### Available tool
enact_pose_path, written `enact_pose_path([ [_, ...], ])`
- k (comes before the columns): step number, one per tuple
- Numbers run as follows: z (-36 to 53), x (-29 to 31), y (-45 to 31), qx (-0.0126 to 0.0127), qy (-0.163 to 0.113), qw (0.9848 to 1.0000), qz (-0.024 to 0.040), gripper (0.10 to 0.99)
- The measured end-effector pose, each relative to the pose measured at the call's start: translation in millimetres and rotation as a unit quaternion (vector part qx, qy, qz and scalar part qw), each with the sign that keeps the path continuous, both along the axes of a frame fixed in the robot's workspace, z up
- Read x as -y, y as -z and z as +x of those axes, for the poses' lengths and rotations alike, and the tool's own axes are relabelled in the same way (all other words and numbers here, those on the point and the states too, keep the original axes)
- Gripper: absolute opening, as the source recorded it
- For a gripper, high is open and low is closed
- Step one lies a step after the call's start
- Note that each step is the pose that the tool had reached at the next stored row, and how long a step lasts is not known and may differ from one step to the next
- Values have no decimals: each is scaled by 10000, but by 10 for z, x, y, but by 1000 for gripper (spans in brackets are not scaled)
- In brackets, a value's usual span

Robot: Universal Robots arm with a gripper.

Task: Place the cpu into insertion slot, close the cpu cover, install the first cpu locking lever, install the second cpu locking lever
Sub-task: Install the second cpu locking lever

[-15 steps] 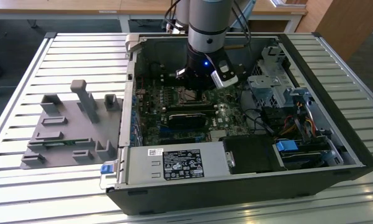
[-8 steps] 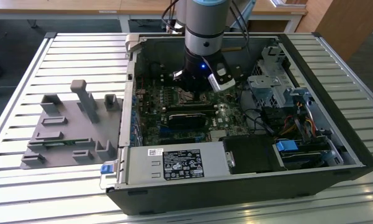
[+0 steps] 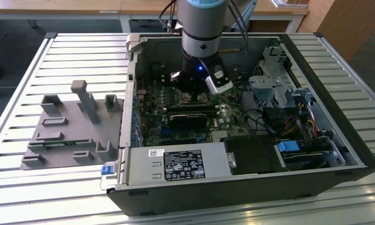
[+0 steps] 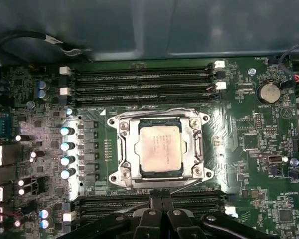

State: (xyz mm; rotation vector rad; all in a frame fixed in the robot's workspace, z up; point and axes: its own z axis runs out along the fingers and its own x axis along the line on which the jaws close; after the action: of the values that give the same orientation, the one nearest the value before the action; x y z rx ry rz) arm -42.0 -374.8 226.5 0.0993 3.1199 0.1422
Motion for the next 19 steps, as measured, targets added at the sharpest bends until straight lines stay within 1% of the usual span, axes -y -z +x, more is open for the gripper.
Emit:
enact_pose_path([
  [6,-90,9,1,0,0,10000,11,106],
  [7,-114,10,29,0,-4,10000,47,106],
  [9,-116,11,50,-1,-7,10000,88,106],
  [10,-117,23,60,0,-7,9999,144,106],
  [14,-135,89,61,0,-6,9998,201,106],
  [16,-158,111,61,0,-6,9997,237,106],
  [19,-198,126,63,0,-8,9995,313,106],
])
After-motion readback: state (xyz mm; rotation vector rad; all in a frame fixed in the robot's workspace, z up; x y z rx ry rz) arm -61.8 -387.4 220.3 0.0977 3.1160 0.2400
